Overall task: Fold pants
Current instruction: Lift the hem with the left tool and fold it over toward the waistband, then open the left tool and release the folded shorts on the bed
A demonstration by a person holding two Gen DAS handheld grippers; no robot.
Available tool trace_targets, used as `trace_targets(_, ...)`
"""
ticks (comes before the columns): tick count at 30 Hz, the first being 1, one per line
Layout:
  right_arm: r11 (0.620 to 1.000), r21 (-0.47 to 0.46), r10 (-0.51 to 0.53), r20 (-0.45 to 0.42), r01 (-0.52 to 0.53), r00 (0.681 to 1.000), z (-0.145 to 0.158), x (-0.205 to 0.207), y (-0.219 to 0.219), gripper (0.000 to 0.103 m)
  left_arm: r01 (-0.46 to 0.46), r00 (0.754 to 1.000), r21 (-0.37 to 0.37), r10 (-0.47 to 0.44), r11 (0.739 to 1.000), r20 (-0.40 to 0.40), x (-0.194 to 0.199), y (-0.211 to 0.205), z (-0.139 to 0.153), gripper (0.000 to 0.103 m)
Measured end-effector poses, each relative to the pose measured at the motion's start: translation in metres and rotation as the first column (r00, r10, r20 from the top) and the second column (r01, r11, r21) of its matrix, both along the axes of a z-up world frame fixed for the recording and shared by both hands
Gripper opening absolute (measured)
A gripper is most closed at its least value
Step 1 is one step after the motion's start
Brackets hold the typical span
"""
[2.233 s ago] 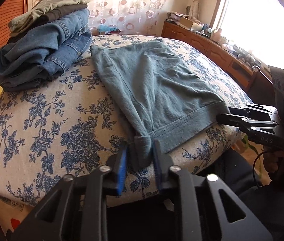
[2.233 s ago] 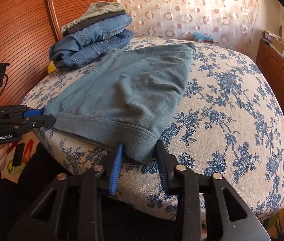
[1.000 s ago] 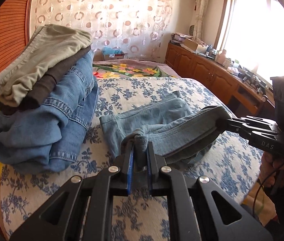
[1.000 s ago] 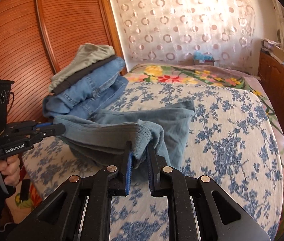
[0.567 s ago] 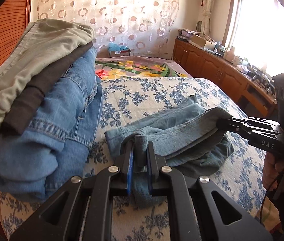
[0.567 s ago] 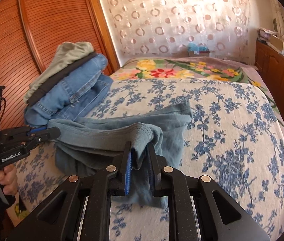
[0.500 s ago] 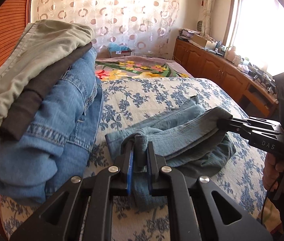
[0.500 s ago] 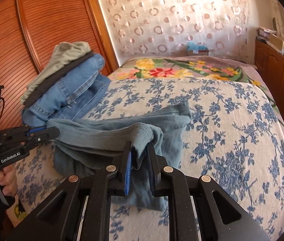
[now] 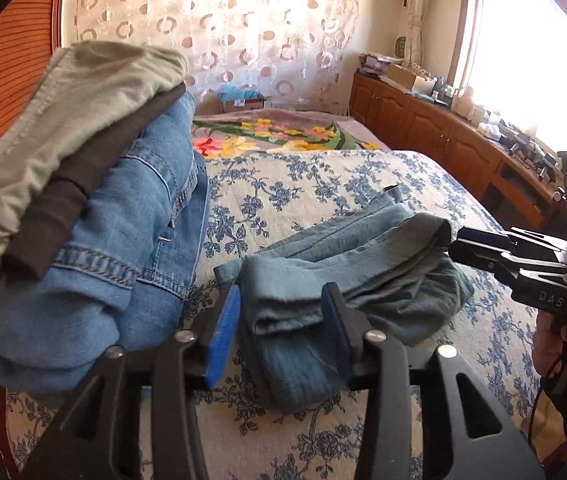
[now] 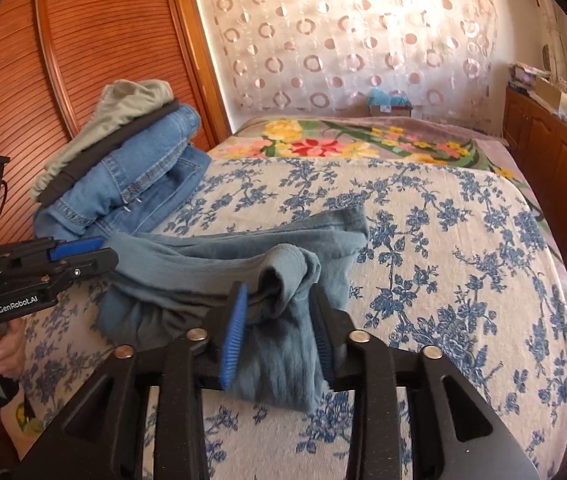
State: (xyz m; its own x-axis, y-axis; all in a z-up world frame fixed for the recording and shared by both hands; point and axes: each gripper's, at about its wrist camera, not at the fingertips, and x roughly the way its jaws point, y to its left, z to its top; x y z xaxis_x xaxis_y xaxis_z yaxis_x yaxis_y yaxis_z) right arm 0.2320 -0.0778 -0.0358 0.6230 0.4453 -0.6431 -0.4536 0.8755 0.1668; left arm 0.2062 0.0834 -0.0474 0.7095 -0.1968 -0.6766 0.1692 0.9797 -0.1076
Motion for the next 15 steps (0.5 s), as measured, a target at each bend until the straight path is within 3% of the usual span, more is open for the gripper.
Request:
trace_targets(4, 1.0, -0.015, 0.004, -0.002, -0.004, 1.0, -0.002, -0.007, -0.004, 0.044, 0.012, 1.0, 0.001, -0.012, 1.0, -0.001, -0.012, 0.001, -0.001, 0.043)
trace_targets(15, 0.996, -0.077, 0.05, -0.032, -0.053, 0.998, -0.015, -0.002, 0.003, 0.046, 0.041, 0.997, 0.034, -0.038, 0.999, -0.072, -0.009, -0.005, -0.025, 0.043)
